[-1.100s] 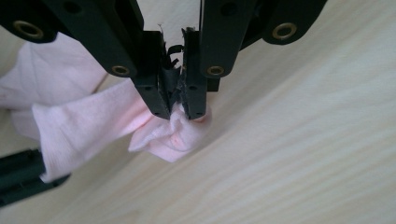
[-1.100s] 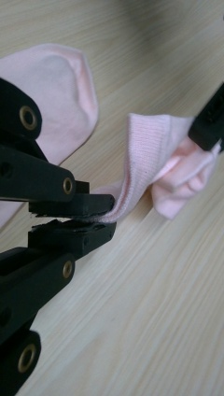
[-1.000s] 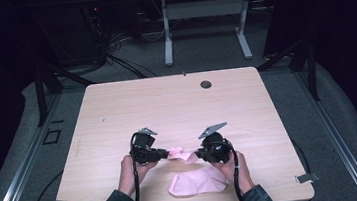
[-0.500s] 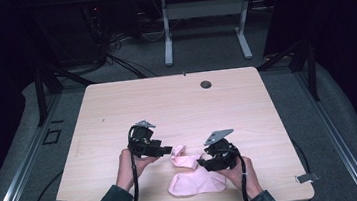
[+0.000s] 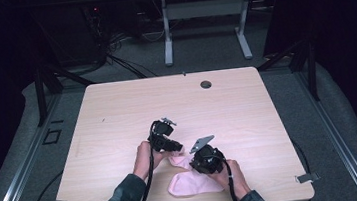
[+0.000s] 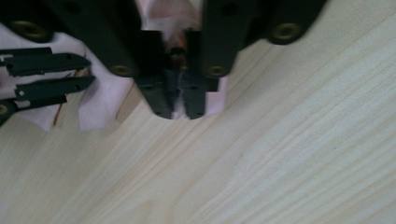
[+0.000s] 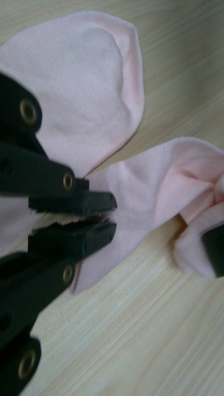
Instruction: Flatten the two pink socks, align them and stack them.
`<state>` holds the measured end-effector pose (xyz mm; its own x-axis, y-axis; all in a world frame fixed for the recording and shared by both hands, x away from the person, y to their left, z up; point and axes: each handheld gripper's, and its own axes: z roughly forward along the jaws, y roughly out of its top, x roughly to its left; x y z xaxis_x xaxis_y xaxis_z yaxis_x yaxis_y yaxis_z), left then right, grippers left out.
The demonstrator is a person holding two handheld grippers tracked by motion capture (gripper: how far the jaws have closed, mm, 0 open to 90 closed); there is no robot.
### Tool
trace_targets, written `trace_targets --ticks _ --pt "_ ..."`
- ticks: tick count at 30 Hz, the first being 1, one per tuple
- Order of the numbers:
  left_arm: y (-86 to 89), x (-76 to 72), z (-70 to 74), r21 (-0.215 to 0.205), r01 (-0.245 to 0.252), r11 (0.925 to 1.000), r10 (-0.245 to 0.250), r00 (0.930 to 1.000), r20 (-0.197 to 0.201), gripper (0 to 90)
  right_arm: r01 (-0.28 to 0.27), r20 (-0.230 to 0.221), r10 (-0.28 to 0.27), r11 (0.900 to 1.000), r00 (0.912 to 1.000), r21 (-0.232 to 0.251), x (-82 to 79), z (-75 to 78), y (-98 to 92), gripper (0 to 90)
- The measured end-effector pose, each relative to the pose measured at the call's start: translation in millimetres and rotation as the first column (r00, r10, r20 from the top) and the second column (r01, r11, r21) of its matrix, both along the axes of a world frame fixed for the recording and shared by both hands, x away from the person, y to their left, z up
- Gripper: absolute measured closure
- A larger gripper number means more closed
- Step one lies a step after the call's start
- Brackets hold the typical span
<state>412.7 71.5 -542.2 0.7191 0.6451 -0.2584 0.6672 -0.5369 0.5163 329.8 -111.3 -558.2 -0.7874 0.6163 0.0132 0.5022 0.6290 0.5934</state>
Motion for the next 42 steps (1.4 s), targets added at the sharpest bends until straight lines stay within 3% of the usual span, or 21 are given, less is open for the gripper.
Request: trace_targets --ticks 6,9,11,12,14,17,19,22,25,27,28,29,30,31,32,34,35,37,38,40,42 --pt "12.2 -3.5 0.2 -0.05 -0.072 0.9962 0.072 0.9974 0.004 88.1 0.045 0.016 -0.045 0.998 0.9989 0.04 -0.4 3.4 -8.6 89.4" --pt "16.3 -4.1 1.2 -0.068 -0.097 0.9929 0.098 0.9951 0.012 88.1 0.056 0.036 -0.059 0.995 0.9976 0.083 -3.7 9.7 -8.5 64.6" --pt "17.0 -4.0 1.4 -0.066 -0.104 0.9924 0.105 0.9943 0.016 88.1 0.009 0.042 -0.013 0.995 0.999 0.103 -5.3 11.8 -2.1 47.4" --pt "17.8 -4.1 1.5 -0.07 -0.111 0.9914 0.113 0.9935 0.019 88.1 -0.028 0.038 0.025 0.997 0.999 0.067 -4.2 8.6 8.2 39.1" --pt "18.2 -5.0 1.9 -0.077 -0.123 0.9894 0.125 0.9918 0.025 88.1 -0.046 0.022 0.045 0.998 0.9987 0.046 -0.5 1.1 16.0 42.6" --pt "19.3 -6.3 2.5 -0.088 -0.137 0.9867 0.14 0.9898 0.028 88.1 -0.047 0.025 0.046 0.999 0.9986 0.025 1.5 -3.5 19.6 60.6" --pt "25.0 -6.8 3.7 -0.08 -0.138 0.9872 0.142 0.9891 0.04 88.1 -0.034 0.019 0.034 0.999 0.9992 0.036 2.8 -3.5 16.3 79.0" --pt "29.2 -7.5 4.4 -0.081 -0.142 0.9865 0.146 0.9883 0.044 88.1 -0.02 0.008 0.02 0.998 0.9998 0.055 2.8 -2.0 11.5 81.7" --pt "34.9 -10.3 5.7 -0.085 -0.16 0.9835 0.164 0.9856 0.041 88.0 0.006 -0.037 -0.002 0.995 0.9993 0.1 3.6 0.8 -0.7 81.8" --pt "39.4 -13.0 7.3 -0.089 -0.157 0.9837 0.16 0.9868 0.028 88.0 0.039 -0.104 -0.023 0.988 0.9943 0.15 4.9 5.8 -12.5 81.6" --pt "41.8 -15.8 8.1 -0.121 -0.161 0.9795 0.161 0.9869 -0.008 87.8 0.076 -0.184 -0.04 0.978 0.9821 0.194 7.5 11.9 -25.9 81.4" --pt "41.8 -15.8 8.1 -0.121 -0.161 0.9795 0.161 0.9869 -0.008 87.6 0.076 -0.184 -0.04 0.978 0.9821 0.194 7.5 11.9 -25.9 81.4" --pt "42.2 -16.6 8.6 -0.125 -0.16 0.9791 0.16 0.9871 -0.011 86.8 0.129 -0.247 -0.068 0.963 0.9665 0.238 12.6 16.8 -39.6 80.7" --pt "42.1 -16.8 9.1 -0.118 -0.156 0.9806 0.156 0.9877 -0.011 86.8 0.129 -0.247 -0.068 0.963 0.9665 0.238 12.6 16.8 -39.6 80.7" --pt "41.9 -16.3 9.2 -0.118 -0.156 0.9806 0.156 0.9877 -0.01 85.3 0.156 -0.271 -0.086 0.956 0.9587 0.248 16.1 18.6 -45.4 79.9" --pt "41.1 -14.4 8.1 -0.103 -0.167 0.9806 0.167 0.9859 -0.009 78.7 0.214 -0.262 -0.154 0.952 0.9526 0.219 23.9 19.4 -53.0 76.4" --pt "41.2 -12.9 7.2 -0.097 -0.173 0.9802 0.172 0.985 -0.011 70.7 0.256 -0.27 -0.193 0.942 0.9432 0.219 33.4 15.5 -57.6 65.1" --pt "42.1 -11.0 6.1 -0.075 -0.184 0.98 0.185 0.9828 0.001 63.0 0.269 -0.245 -0.222 0.946 0.9437 0.178 36.4 14.3 -58.0 64.0" --pt "44.6 -10.8 6.4 -0.074 -0.204 0.9762 0.205 0.9786 0.009 58.1 0.27 -0.215 -0.233 0.949 0.9484 0.163 39.2 11.8 -58.5 54.1" --pt "47.2 -10.8 7.2 -0.068 -0.207 0.976 0.208 0.978 0.014 54.5 0.277 -0.192 -0.246 0.948 0.9501 0.155 39.0 11.4 -59.3 53.5" --pt "56.6 -12.6 11.0 -0.08 -0.22 0.9722 0.224 0.9741 0.035 49.3 0.255 -0.14 -0.233 0.952 0.9622 0.166 34.7 14.1 -64.7 48.3"
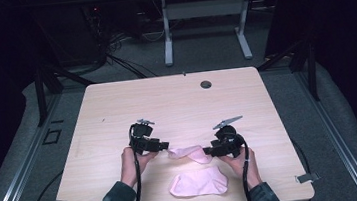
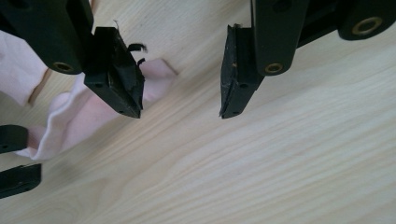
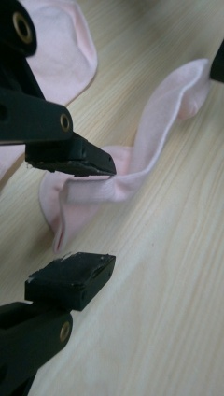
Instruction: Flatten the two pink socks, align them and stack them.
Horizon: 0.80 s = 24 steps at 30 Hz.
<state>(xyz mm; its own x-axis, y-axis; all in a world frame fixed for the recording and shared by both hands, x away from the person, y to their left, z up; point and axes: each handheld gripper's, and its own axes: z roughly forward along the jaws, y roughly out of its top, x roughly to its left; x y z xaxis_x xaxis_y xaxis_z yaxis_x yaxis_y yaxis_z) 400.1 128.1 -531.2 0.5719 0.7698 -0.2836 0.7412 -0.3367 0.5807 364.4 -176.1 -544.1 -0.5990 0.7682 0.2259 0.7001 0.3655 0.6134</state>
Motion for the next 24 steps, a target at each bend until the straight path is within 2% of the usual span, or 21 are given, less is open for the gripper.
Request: trace_targets --ticks 3,4,5,6,9,10,12,13,14,15,17,18,19,22,23,24 --pt "6.5 -1.7 3.1 -0.004 0.002 1.0 -0.002 0.9998 0.018 46.1 -0.008 0.038 0.008 1.0 0.9993 -0.015 -3.7 3.0 -3.8 44.5" --pt "11.9 -3.7 5.7 -0.008 0.013 0.9999 -0.012 0.9992 0.038 45.5 -0.023 0.078 0.024 1.0 0.9966 -0.015 -7.3 6.1 -7.6 41.5" --pt "11.9 -3.7 5.7 -0.008 0.013 0.9999 -0.012 0.9992 0.038 44.3 -0.027 0.071 0.028 0.999 0.997 -0.02 -9.1 7.6 -8.2 40.3" --pt "15.9 -4.7 6.2 -0.019 0.044 0.9989 -0.042 0.9977 0.052 44.0 -0.043 0.085 0.045 0.999 0.9953 -0.03 -10.5 8.3 -9.1 39.8" --pt "16.8 -4.5 4.6 -0.009 0.061 0.9981 -0.06 0.9971 0.046 42.4 -0.074 0.086 0.077 0.996 0.9933 -0.045 -13.6 7.4 -8.0 37.5" --pt "16.0 -3.9 2.8 -0.014 0.061 0.998 -0.06 0.997 0.048 42.4 -0.081 0.097 0.086 0.995 0.9915 -0.06 -15.5 5.4 -5.6 37.7" --pt "9.1 0.0 -2.9 0.008 0.08 0.9968 -0.08 0.9963 0.031 42.0 -0.093 0.096 0.104 0.989 0.99 -0.111 -15.2 -2.6 1.4 40.1" --pt "9.1 0.0 -2.9 0.008 0.08 0.9968 -0.08 0.9963 0.031 42.0 -0.093 0.096 0.104 0.989 0.99 -0.111 -15.2 -2.6 1.4 40.1" --pt "6.1 1.8 -5.1 0.018 0.08 0.9966 -0.08 0.9964 0.026 42.0 -0.096 0.098 0.109 0.986 0.9892 -0.135 -12.9 -5.4 3.2 40.6" --pt "2.3 4.3 -7.9 0.022 0.077 0.9968 -0.077 0.9968 0.018 42.0 -0.09 0.103 0.107 0.984 0.9889 -0.153 -10.8 -7.2 4.9 45.4" --pt "-1.7 7.8 -10.9 0.034 0.062 0.9975 -0.063 0.9979 0.017 42.0 -0.047 0.091 0.062 0.987 0.9939 -0.155 -3.7 -10.5 5.7 46.9" --pt "-2.8 12.7 -12.0 0.03 0.04 0.9988 -0.04 0.9991 0.015 42.3 -0.007 0.069 0.016 0.992 0.9975 -0.125 2.0 -10.5 2.5 48.4" --pt "-2.8 12.7 -12.0 0.03 0.04 0.9988 -0.04 0.9991 0.015 42.6 -0.007 0.069 0.016 0.992 0.9975 -0.125 2.0 -10.5 2.5 48.4" --pt "-4.6 20.9 -10.7 0.031 -0.007 0.9995 0.006 0.9998 0.021 43.0 0.045 0.048 -0.041 0.995 0.998 -0.093 5.6 -10.2 -3.5 49.2" --pt "-6.8 23.5 -10.5 0.044 -0.011 0.9989 0.01 0.9996 0.027 43.3 0.048 0.035 -0.046 0.995 0.9984 -0.085 6.2 -11.1 -4.0 49.4" --pt "-9.6 26.7 -11.1 0.053 -0.005 0.9986 0.004 0.9998 0.021 43.5 0.047 0.03 -0.044 0.993 0.9986 -0.104 7.0 -12.1 -4.1 49.9"
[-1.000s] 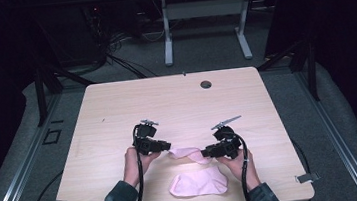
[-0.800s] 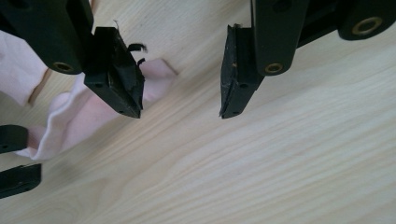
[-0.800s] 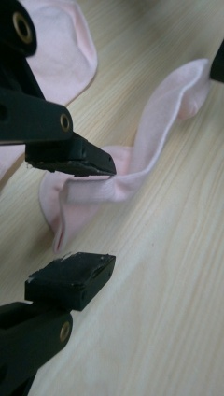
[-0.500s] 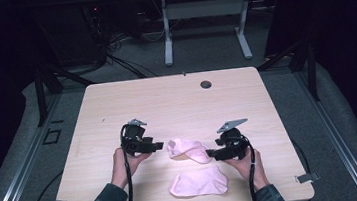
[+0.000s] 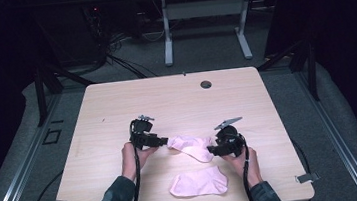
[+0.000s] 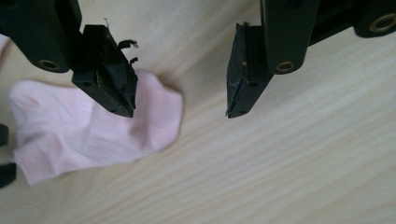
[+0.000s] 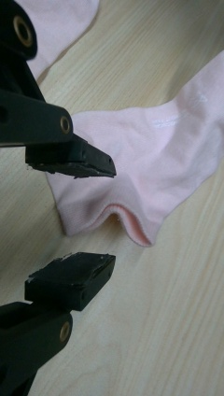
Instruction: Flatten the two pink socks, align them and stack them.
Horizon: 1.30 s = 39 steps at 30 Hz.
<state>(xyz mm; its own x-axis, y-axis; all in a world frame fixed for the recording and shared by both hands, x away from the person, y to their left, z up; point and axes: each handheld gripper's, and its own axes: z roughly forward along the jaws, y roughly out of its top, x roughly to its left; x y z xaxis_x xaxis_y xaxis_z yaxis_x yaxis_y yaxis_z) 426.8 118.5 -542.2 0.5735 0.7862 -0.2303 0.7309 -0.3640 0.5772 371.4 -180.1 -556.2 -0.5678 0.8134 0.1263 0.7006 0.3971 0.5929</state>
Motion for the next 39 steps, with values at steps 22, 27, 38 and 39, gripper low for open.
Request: trace_targets --ticks 22,27,38,39 --pt "-50.0 -11.1 -18.2 0.22 0.082 0.9721 -0.101 0.9921 0.075 73.0 0.005 0.026 -0.003 0.997 0.9996 -0.078 -2.4 -8.6 6.5 69.6" --pt "-49.4 -11.0 -18.8 0.202 0.106 0.9737 -0.122 0.9899 0.072 86.8 0.012 0.027 -0.011 0.999 0.9996 -0.045 -3.5 -10.1 1.8 78.7" --pt "-30.6 -13.7 -17.3 0.1 0.097 0.9903 -0.103 0.9927 0.062 88.6 0.02 0.002 -0.02 0.999 0.9998 0.025 -5.7 -5.0 -10.5 83.1" --pt "-26.3 -17.6 -12.0 0.081 0.099 0.9918 -0.105 0.9922 0.068 88.6 0.02 0.002 -0.02 0.999 0.9998 0.033 -6.9 -2.9 -11.8 83.1"
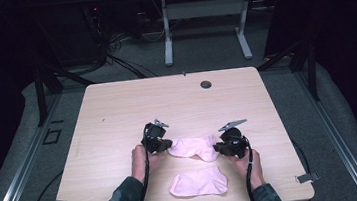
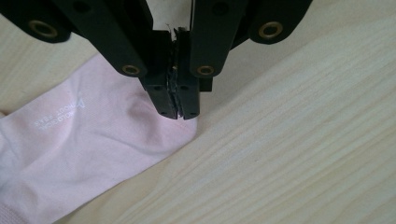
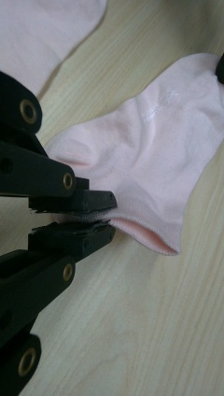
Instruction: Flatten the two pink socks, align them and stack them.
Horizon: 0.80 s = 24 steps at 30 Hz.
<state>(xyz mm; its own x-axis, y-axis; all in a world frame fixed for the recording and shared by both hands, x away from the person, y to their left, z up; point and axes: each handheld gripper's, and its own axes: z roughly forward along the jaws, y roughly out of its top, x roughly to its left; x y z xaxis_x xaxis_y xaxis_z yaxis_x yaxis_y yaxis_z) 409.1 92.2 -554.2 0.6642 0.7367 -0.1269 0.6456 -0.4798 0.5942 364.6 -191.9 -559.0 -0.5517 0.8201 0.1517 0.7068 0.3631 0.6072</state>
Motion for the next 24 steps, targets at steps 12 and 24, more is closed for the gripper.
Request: trace_targets --ticks 12,24 --pt "17.2 -33.0 35.4 -0.12 0.017 0.9927 -0.013 0.9993 0.035 88.5 -0.03 0.024 0.028 0.996 0.9993 0.081 -26.8 44.8 -14.2 83.0" --pt "28.8 -83.9 39.9 -0.22 0.052 0.9742 -0.042 0.9979 0.049 88.4 -0.074 -0.004 0.075 0.994 0.9972 0.075 -62.5 64.2 -18.6 82.9"
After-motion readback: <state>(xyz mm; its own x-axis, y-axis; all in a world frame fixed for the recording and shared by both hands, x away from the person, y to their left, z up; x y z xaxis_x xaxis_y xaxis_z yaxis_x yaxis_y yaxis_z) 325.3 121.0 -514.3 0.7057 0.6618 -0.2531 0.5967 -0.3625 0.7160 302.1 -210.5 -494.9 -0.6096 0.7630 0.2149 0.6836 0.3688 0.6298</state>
